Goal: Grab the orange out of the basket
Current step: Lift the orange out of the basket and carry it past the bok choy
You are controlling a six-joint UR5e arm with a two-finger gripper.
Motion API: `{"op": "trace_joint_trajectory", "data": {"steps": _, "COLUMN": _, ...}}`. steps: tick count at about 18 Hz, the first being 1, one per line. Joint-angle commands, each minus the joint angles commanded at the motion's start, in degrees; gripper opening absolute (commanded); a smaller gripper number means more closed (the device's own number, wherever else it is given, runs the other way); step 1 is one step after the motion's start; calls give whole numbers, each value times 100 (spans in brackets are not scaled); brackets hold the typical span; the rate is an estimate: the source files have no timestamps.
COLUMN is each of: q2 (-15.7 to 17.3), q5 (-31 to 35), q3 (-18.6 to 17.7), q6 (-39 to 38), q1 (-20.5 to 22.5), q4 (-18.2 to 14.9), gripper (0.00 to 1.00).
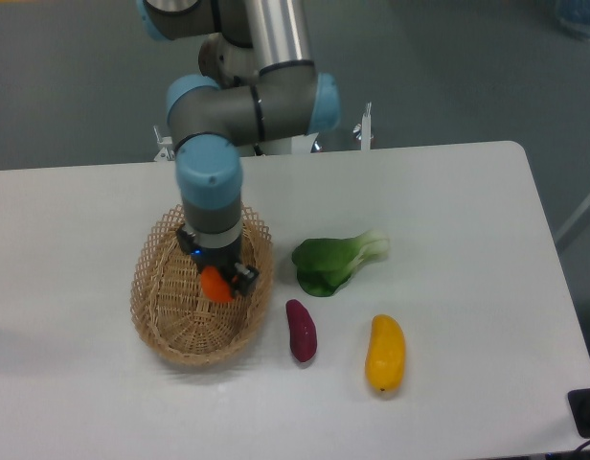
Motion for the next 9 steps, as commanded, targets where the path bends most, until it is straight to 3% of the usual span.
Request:
{"op": "trace_joint_trajectory", "data": {"steps": 3, "q2": -61, "q5": -62, "q3": 290, "q6": 184, "q1": 615, "q4": 0, "gripper": 47}}
{"op": "trace_joint_trajectory", "data": {"steps": 9, "q2": -88, "q5": -71, "q3": 353, "q6": 1361, "q1": 1793, "q4": 0, "gripper": 47}}
